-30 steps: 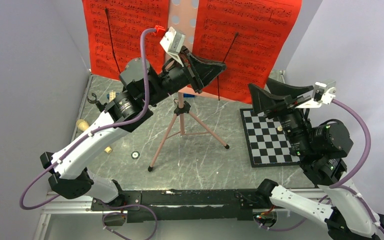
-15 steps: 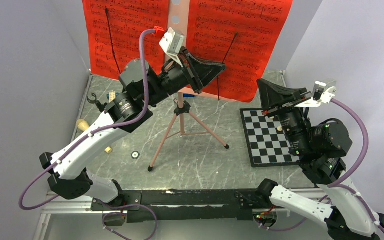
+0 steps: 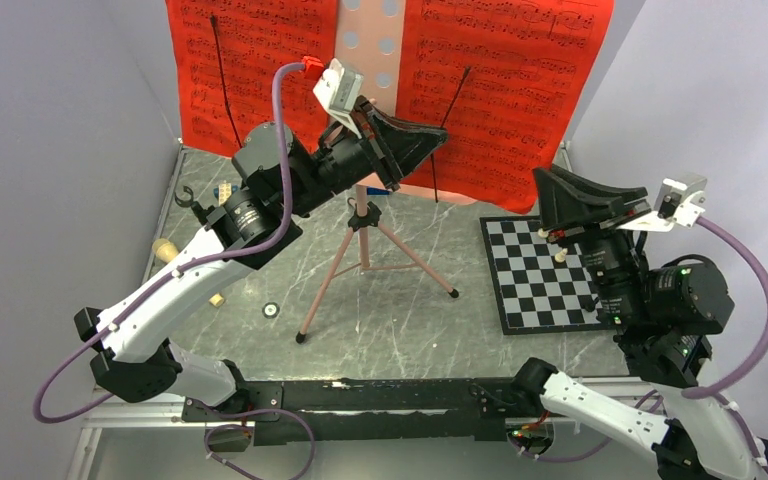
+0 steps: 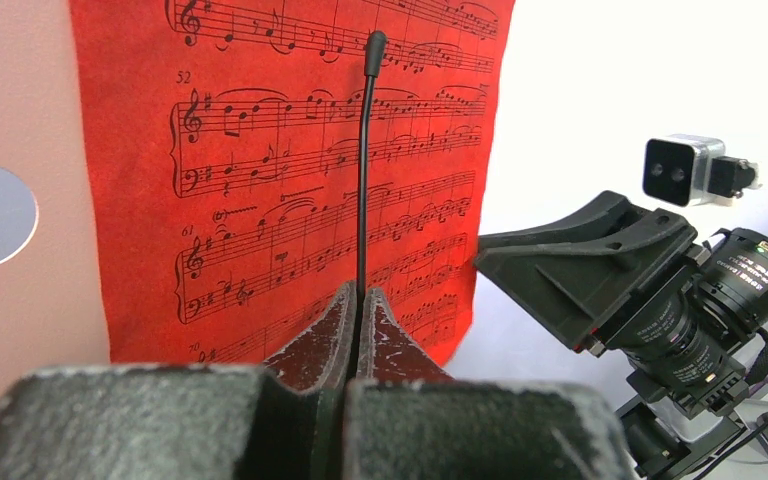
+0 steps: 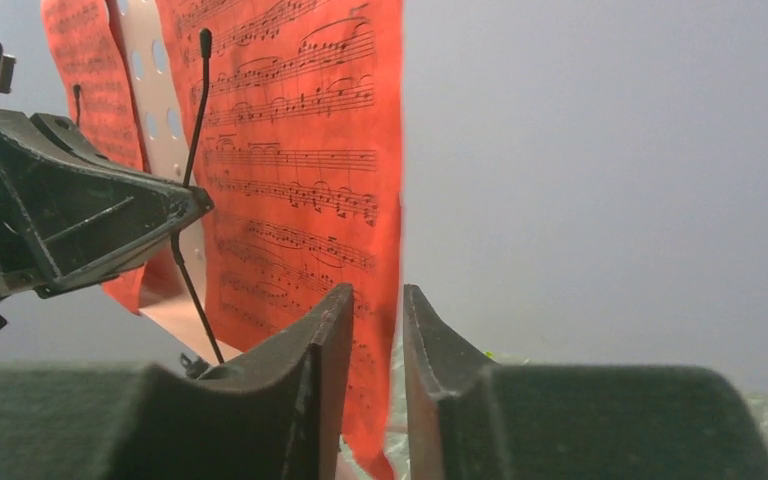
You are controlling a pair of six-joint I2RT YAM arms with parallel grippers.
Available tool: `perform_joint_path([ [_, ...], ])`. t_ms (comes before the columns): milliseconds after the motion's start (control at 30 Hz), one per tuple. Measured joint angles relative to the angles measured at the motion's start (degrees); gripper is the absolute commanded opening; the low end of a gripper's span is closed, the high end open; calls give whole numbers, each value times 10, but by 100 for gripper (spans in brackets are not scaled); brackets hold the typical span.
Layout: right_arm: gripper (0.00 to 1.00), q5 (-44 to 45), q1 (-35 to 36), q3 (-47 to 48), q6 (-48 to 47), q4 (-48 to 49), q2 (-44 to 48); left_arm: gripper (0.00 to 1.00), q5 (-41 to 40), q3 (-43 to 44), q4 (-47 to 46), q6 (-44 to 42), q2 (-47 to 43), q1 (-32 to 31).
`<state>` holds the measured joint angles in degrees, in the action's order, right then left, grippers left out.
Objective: Pack up the instrument practice props
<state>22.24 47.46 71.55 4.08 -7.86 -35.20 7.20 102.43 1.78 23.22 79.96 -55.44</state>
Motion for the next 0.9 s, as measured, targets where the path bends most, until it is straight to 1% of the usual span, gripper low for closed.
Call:
perform_joint_path([
  [100,60,-3,0,3,2,-9,-10,0,0,0,0,0,0,0],
  [167,70,-4,0,5,2,-14,-20,0,0,-1,-1,0,0,0],
  [233,75,-4,0,5,1,-19,-30,0,0,-2,-2,0,0,0],
  [400,80,0,0,6,-2,-22,-42,0,0,-4,-6,0,0,0],
  [433,80,2,0,6,-2,-22,-43,0,0,-4,-6,0,0,0],
  [500,76,4,0,6,-2,-22,-43,0,0,-4,-6,0,0,0],
  [633,62,3,0,7,-2,-21,-43,0,0,-4,-6,0,0,0],
  [733,54,-4,0,7,-1,-19,-42,0,0,-4,-6,0,0,0],
  [800,52,-13,0,7,0,-19,-40,0,0,-5,-7,0,0,0],
  [900,51,-26,0,7,2,-16,-36,0,0,-7,-11,0,0,0],
])
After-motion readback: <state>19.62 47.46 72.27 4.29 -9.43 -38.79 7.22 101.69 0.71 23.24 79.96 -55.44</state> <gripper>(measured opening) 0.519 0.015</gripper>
